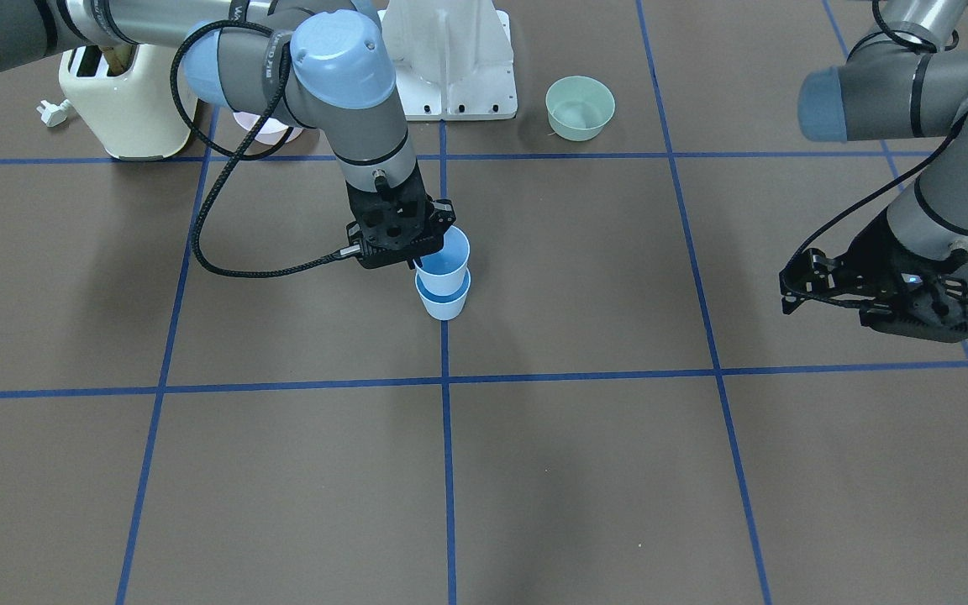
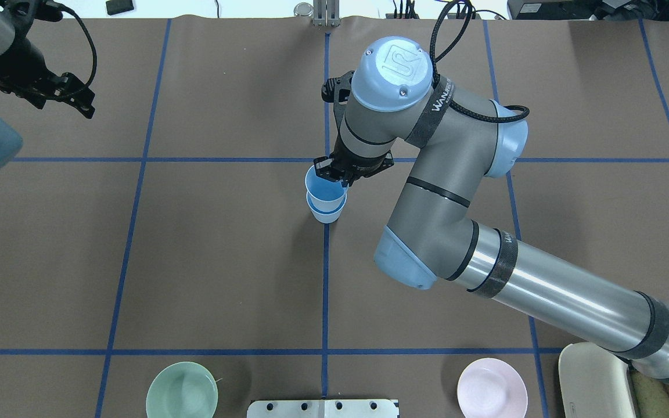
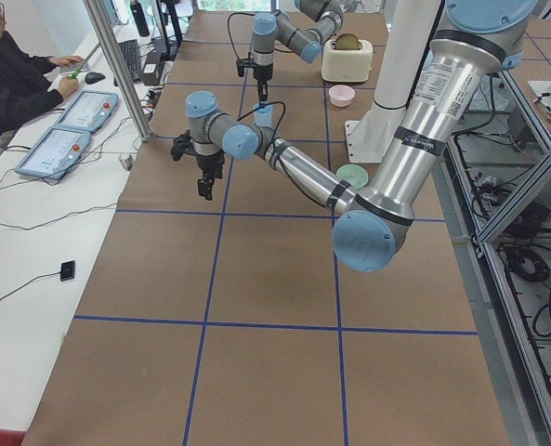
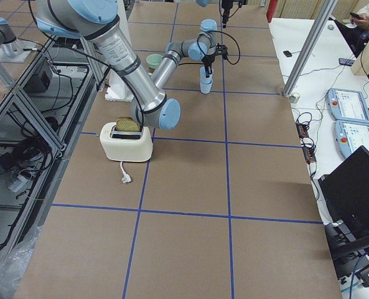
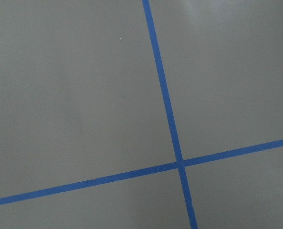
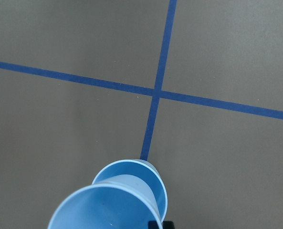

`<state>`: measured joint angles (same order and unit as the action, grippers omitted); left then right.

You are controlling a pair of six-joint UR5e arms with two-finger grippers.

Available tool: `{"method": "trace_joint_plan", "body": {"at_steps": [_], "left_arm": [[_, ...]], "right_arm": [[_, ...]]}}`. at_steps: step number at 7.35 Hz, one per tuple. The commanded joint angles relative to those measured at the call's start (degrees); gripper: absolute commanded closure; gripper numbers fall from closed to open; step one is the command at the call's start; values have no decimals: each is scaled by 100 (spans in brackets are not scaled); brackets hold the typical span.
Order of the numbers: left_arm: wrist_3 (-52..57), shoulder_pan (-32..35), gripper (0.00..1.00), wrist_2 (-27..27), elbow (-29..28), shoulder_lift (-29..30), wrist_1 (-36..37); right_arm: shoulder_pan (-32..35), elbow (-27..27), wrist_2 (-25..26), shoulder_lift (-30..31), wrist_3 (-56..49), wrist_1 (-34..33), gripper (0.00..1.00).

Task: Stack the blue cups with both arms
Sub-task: 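Lower the held cup into the center cup with the right gripper, then open the right gripper and raise it away from the stacked cups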

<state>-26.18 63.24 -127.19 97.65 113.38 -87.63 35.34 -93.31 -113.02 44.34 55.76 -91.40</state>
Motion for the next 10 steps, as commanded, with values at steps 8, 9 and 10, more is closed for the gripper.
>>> {"method": "trace_joint_plan", "body": {"at_steps": [8,9,10], "left_arm": [[1180,678,3,1,-79,-262,97],[1733,933,3,-60,-288,-377,79],[2348,1257,3,-104,-525,-491,62]], "right_arm": [[989,-39,-36,416,384,448,0],[1375,-21,-44,618,296,500,0],[1527,32,16,829,-401,579,0]]}}
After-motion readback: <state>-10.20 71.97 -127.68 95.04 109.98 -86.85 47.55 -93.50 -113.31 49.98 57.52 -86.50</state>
